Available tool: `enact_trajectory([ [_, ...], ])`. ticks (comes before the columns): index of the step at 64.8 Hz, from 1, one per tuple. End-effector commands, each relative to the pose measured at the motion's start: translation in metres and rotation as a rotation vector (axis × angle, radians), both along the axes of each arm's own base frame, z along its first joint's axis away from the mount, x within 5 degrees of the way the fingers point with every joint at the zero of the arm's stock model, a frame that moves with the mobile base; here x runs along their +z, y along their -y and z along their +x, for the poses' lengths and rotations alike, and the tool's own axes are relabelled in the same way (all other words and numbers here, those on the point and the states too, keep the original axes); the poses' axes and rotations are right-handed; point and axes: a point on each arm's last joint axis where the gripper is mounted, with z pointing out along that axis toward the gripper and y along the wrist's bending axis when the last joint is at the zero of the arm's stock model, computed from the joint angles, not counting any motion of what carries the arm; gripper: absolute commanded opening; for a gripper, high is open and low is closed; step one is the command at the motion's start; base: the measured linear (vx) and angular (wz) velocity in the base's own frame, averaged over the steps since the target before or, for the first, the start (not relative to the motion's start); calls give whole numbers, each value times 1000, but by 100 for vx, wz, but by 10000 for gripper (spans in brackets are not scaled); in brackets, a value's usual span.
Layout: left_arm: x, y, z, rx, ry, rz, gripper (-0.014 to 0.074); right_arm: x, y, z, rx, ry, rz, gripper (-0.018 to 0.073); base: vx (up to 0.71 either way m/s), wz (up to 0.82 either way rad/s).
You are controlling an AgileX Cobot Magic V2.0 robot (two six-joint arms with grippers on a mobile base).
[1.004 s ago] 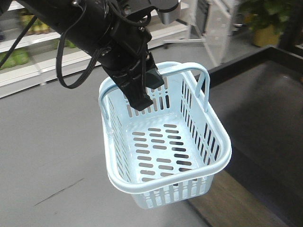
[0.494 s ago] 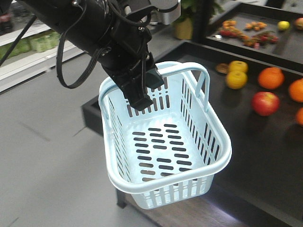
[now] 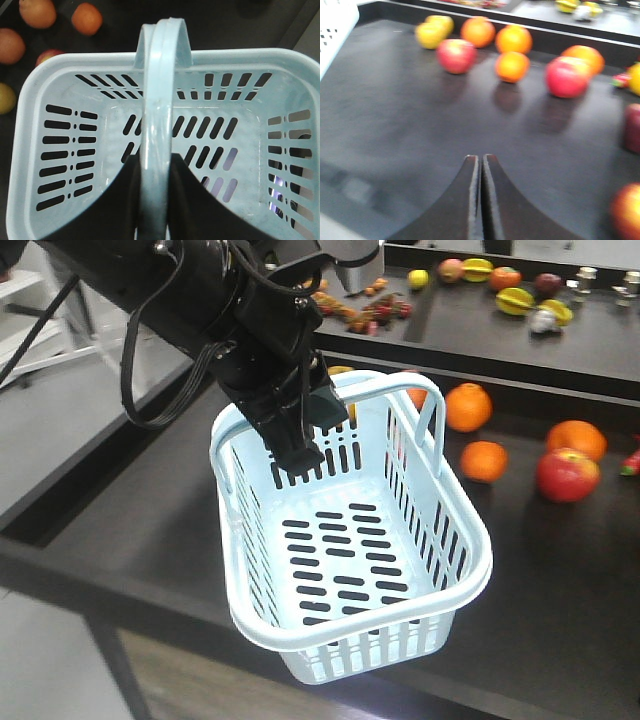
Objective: Pick three apples into basket with both arms
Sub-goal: 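Drive the base to the apple table holding the basket aloft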
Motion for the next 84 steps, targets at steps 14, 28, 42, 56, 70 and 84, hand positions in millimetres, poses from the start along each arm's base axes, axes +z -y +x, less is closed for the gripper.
enact_trajectory([
  [14, 28, -6, -13, -1, 71, -100, -6, 5, 1, 1, -13, 75, 1, -4, 12, -53],
  [28, 28, -6, -13, -1, 71, -100, -6, 5, 1, 1, -13, 75, 1, -4, 11, -45],
  [42, 28, -6, -13, -1, 71, -100, -6, 5, 1, 1, -13, 75, 1, -4, 11, -41],
  [56, 28, -6, -13, -1, 71, -100, -6, 5, 1, 1, -13, 75, 1, -4, 9, -32],
  [70, 28, -6, -13, -1, 71, -100, -6, 5, 1, 1, -13, 76, 0, -4, 5, -14],
  [84, 28, -6, -13, -1, 71, -100, -6, 5, 1, 1, -13, 76, 0, -4, 3, -1],
])
